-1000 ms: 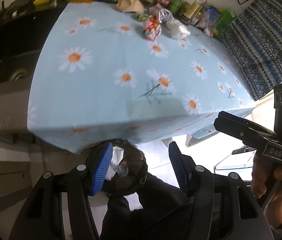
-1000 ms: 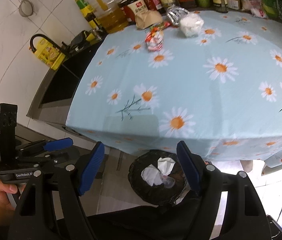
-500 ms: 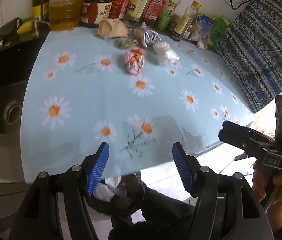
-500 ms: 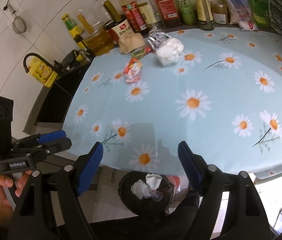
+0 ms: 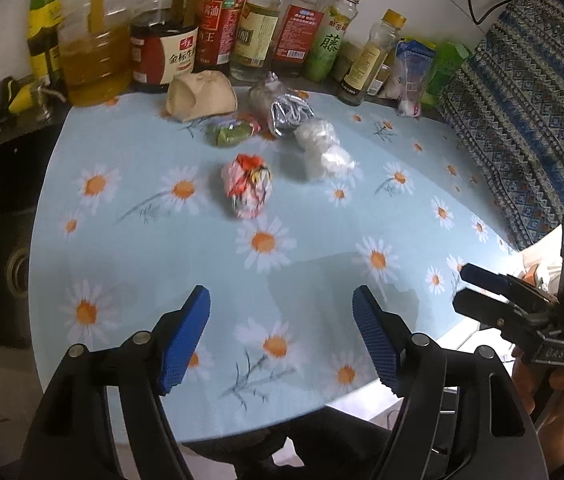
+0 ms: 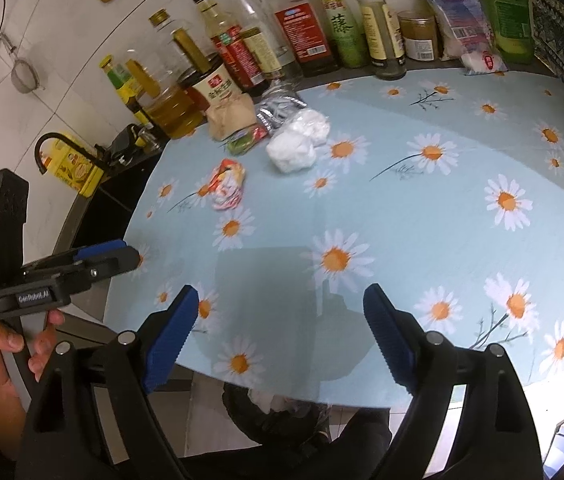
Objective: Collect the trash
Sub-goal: 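Move the left tool to the crumpled orange wrapper ball and close on it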
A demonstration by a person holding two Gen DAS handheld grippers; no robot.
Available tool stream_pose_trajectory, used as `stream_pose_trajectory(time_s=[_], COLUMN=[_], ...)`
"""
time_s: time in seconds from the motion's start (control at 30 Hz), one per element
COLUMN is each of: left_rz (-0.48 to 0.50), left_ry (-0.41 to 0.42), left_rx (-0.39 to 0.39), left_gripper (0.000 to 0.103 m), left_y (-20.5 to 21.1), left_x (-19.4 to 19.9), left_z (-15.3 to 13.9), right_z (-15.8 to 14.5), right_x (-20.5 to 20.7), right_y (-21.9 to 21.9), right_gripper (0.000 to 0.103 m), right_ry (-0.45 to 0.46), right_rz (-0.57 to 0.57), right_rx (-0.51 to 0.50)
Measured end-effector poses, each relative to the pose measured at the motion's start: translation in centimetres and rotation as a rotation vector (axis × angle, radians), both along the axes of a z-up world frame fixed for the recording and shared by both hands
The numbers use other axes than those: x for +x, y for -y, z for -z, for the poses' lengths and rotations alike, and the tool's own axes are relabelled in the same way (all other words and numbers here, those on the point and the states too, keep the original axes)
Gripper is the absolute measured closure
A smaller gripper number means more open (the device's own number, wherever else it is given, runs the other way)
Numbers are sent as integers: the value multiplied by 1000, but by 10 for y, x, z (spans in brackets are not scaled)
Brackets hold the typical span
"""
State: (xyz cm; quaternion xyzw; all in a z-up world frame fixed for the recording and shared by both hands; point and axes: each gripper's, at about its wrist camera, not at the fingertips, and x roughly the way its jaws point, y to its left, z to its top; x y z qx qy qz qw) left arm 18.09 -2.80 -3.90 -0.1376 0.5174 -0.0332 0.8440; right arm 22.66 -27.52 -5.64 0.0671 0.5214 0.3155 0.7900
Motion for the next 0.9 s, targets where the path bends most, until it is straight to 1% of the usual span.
stream_pose_trajectory(time_s=[0.13,0.2,0.27,0.37,0.43,0.6,0.67,0.9], left_rz=[-12,-20,-17,-13,-10,-1,-2,-32], left_ry=[-11,-32,-28,-44,-50,-79,-90,-135], left_rx=[15,21,22,49,84,155,149,186], left_gripper=[31,31,31,31,31,29,26,27], left_y=[-2,-3,-3,1,4,9,8,-2], left_x=[23,37,46,62,70,95,102,126], left_z=[4,7,7,11,14,28,33,58], right_z=[5,8,11,15,17,24,27,37], right_x=[11,15,20,27,30,43,47,62], right_y=[9,12,16,22,25,30,32,34], right_gripper=[19,19,19,19,19,18,18,18], right_ry=[-18,-27,-34,-45,-52,-70,-78,-101], right_rz=[6,6,7,14,16,20,18,14], right_rx=[0,0,2,7,13,15,19,18])
